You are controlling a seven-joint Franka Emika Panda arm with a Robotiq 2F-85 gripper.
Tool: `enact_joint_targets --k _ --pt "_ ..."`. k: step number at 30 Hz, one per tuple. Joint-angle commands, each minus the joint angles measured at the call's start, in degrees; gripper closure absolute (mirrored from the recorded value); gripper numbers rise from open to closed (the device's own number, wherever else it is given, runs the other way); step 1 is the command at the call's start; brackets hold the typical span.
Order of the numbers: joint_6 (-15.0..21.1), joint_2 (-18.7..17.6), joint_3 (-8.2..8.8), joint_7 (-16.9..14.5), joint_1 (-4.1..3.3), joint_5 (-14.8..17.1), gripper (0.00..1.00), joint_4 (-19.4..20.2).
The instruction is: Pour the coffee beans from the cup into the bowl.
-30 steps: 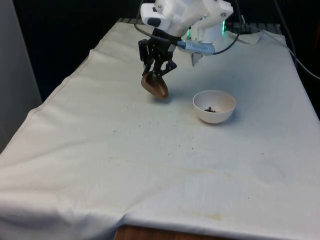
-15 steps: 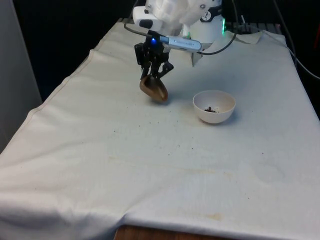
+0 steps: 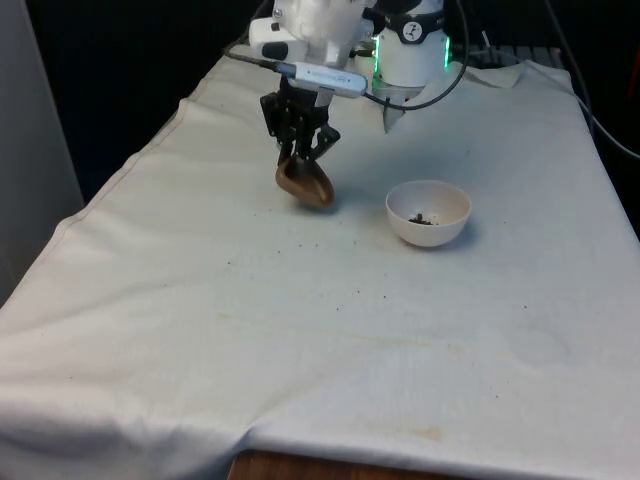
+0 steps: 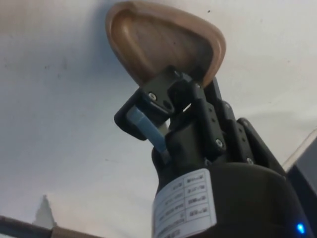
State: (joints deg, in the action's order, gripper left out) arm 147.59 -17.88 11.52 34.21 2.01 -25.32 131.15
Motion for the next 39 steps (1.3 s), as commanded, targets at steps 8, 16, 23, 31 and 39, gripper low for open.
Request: enact_joint_targets --k 8,16,23,31,39 --pt "1.09 -0.80 0.69 -5.16 0.17 5.50 0.96 -0.63" --pt "2.86 -0.97 0.29 -12.38 1.09 12.66 0.96 -0.40" --pt "3.09 -1.03 0.34 -17.48 1.20 17.53 0.96 -0.46" --pt "2.92 -1.03 0.29 -23.84 1.38 23.43 0.96 -0.57" --pt "2.64 -1.20 0.29 -30.25 1.55 29.22 0.96 -0.74"
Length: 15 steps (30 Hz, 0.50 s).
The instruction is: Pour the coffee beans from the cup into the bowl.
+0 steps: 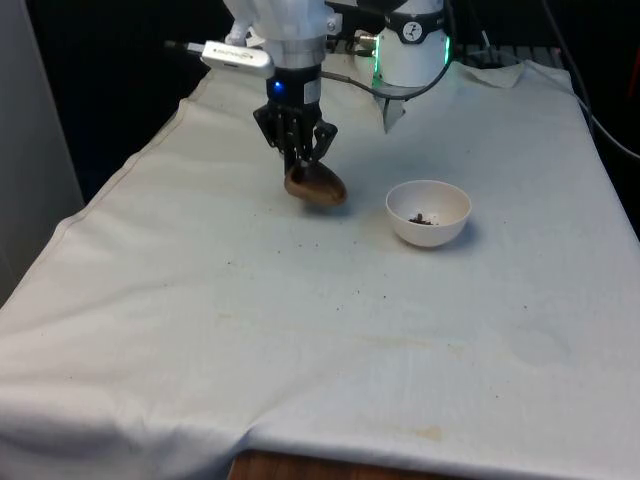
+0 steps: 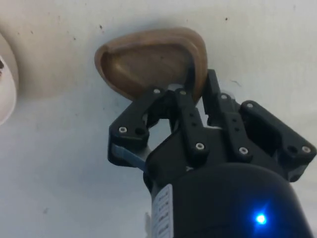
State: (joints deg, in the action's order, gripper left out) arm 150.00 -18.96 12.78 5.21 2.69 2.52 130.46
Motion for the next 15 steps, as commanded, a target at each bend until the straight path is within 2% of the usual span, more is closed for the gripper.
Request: enact_joint_targets --k 1,3,4,5,12,13,14,15 --pt "0.23 -0.23 -0.97 -2.01 0.86 2.06 0.96 -0.11" --pt "0.40 -0.69 -0.86 -3.84 1.03 3.44 0.96 -0.17" --pt "0.00 -0.34 0.11 -2.52 0.06 2.18 0.96 0.00" --pt "0.52 -0.92 -0.74 -4.64 1.03 4.07 0.96 -0.23" --pt "0.29 -3.04 0.11 -12.09 1.09 10.14 0.96 -1.55" --pt "0.17 -3.44 1.09 -11.29 0.23 9.34 0.96 -1.66" --pt "0.17 -3.09 0.17 -12.89 1.15 10.89 0.96 -1.60" --pt "0.06 -3.09 0.23 -13.75 1.15 11.63 0.96 -1.72"
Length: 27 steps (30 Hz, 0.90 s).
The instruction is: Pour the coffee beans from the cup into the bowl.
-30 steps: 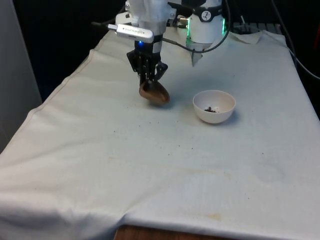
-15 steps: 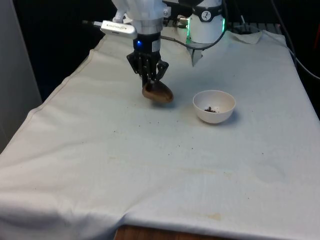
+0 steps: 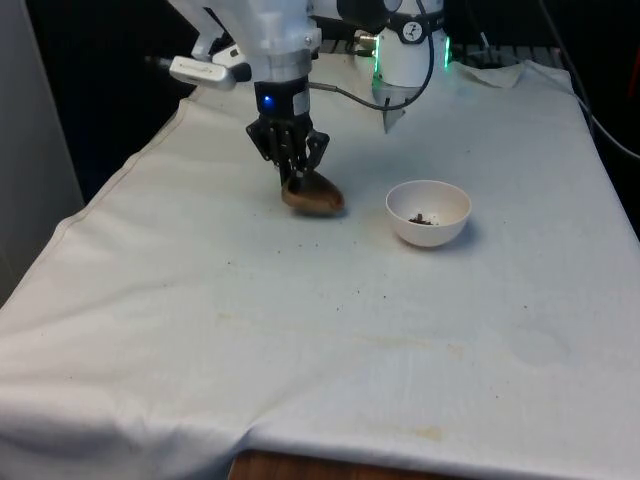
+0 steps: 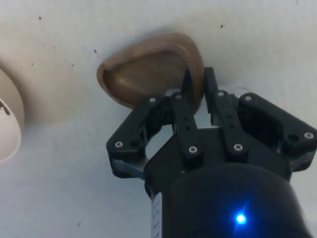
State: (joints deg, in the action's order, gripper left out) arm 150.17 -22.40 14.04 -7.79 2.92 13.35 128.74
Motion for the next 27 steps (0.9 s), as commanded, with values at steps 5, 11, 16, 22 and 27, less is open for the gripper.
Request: enact_joint_targets --k 5,11,16,22,27 --pt "-0.74 0.11 -0.52 -5.10 0.74 4.76 0.84 -0.34" --pt "-0.97 -0.06 -0.17 -6.93 0.57 6.42 0.59 -0.57" --pt "-1.09 -0.06 -0.17 -7.28 0.63 6.65 0.28 -0.63" --pt "-1.32 0.46 0.52 -6.65 0.11 5.67 0.00 -0.57" --pt "-1.43 1.26 1.38 -5.90 -0.52 4.41 0.00 -0.40"
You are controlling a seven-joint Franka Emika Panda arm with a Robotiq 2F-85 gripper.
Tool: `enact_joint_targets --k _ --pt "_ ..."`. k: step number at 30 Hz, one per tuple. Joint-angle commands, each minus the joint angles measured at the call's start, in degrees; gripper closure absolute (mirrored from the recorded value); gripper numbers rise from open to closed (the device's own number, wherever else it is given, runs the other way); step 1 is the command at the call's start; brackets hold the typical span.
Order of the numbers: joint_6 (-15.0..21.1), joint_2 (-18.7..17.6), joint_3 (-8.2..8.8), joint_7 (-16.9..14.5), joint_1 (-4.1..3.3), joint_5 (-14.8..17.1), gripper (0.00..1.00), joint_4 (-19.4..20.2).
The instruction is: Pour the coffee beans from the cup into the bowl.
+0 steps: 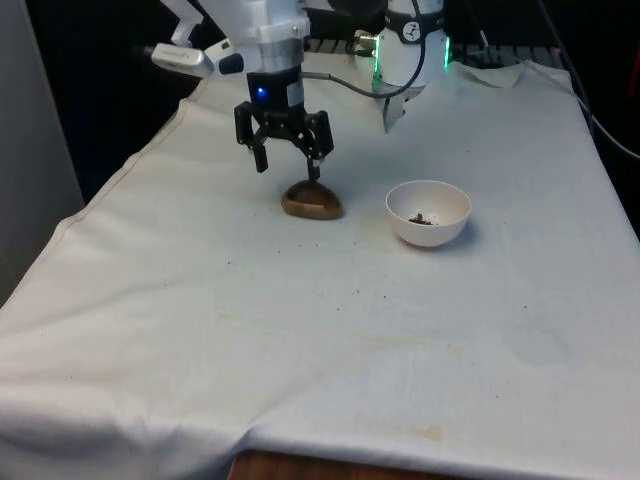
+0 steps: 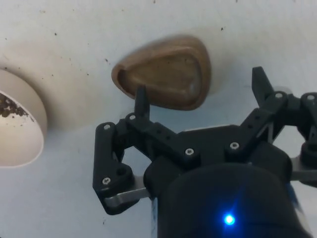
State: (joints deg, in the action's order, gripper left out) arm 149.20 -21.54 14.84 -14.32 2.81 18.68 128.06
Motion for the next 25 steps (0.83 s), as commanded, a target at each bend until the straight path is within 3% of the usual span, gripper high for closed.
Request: enact_joint_targets --k 1,6,7,8,14,15,16,24,25 --pt "-0.57 0.63 0.69 0.74 -0.46 -1.20 0.00 0.29" --pt "-1.26 1.89 1.32 1.32 -0.86 -3.04 0.00 0.29" --pt "-1.20 1.83 0.57 0.34 -0.29 -1.89 0.00 0.06" --pt "-1.38 2.06 1.38 1.43 -0.92 -3.38 0.00 0.29" --pt "-1.95 3.38 1.49 2.58 -1.32 -6.19 0.00 0.40" --pt "-1.83 3.04 0.74 1.38 -0.63 -4.58 0.00 0.06" --pt "-2.06 3.55 1.49 2.75 -1.38 -6.59 0.00 0.40" --pt "-3.78 5.84 1.32 4.81 -1.83 -10.37 0.00 0.29" --pt "-3.44 5.50 0.74 3.78 -1.32 -9.11 0.00 0.17"
